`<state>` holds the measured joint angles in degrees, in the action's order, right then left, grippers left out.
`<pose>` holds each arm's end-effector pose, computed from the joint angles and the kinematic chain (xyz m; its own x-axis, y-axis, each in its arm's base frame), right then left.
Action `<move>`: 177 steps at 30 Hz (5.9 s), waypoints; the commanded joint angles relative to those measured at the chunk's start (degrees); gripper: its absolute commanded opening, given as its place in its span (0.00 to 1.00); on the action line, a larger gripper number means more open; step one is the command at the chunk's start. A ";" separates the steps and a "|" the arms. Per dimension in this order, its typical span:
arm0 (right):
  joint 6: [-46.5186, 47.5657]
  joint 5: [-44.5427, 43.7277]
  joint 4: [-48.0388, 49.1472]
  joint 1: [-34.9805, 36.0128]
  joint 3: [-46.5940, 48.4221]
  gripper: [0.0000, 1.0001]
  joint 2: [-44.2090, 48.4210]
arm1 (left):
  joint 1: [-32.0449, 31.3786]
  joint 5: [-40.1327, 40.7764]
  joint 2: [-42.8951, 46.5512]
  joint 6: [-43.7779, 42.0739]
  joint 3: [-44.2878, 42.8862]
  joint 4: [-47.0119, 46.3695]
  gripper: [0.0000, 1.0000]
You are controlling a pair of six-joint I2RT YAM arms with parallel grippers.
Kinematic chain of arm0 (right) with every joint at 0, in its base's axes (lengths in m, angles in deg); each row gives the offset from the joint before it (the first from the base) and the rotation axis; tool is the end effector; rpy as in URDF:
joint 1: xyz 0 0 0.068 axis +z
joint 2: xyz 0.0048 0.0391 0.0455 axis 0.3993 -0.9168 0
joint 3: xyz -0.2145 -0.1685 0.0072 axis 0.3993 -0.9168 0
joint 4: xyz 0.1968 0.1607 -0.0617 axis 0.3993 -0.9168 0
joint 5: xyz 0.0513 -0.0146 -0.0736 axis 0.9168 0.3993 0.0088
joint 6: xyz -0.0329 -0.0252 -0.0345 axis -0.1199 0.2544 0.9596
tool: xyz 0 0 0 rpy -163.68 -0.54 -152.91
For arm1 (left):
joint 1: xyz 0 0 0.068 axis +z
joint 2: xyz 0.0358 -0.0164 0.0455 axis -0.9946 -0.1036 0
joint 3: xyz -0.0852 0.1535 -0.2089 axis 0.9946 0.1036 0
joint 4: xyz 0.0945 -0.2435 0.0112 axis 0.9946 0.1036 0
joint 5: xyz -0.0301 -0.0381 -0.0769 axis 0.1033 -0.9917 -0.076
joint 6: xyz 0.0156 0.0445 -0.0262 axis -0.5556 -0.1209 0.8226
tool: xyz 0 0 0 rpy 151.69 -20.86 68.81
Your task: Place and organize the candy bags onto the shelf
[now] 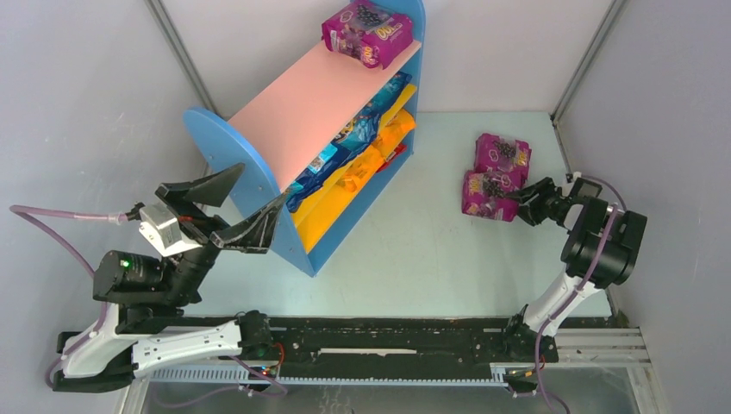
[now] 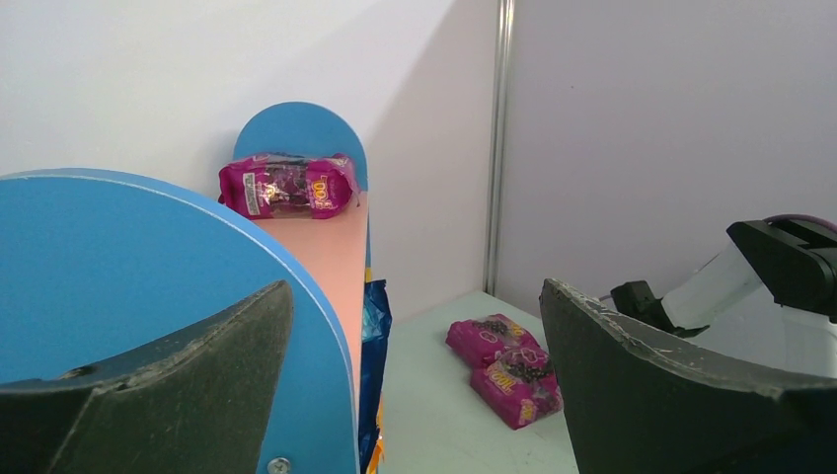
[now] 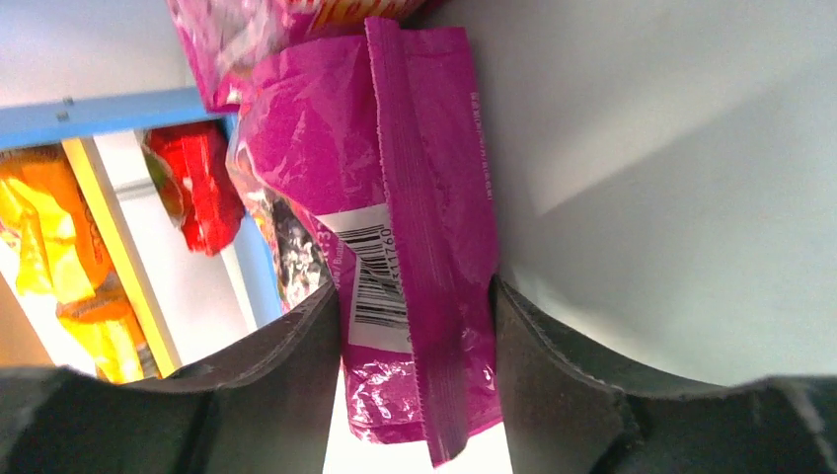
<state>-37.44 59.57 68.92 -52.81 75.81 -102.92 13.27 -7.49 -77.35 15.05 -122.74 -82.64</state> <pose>0.3110 -0.1464 0.1289 -0.5620 0.7788 -0.2785 0.3199 0.5151 0.7952 0.0276 -0.0304 0.4712 0.3739 -0.3236 -0.8691 0.6395 0.7687 -0.0111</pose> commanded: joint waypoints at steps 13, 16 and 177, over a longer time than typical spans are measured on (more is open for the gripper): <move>-5.27 5.29 1.64 8.70 -12.73 0.66 13.01 | 0.30 0.42 -0.58 -0.12 0.68 -0.87 1.00; -2.71 1.44 -3.23 5.93 -12.38 0.79 13.78 | 0.30 0.42 -0.50 -0.12 0.62 -0.94 1.00; 3.26 -20.74 -16.75 4.91 39.80 0.96 -16.36 | 0.38 -0.80 -2.28 0.98 1.46 -1.23 1.00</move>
<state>-36.35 36.80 58.21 -48.20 107.53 -113.87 13.34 -7.86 -78.80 16.60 -122.26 -82.60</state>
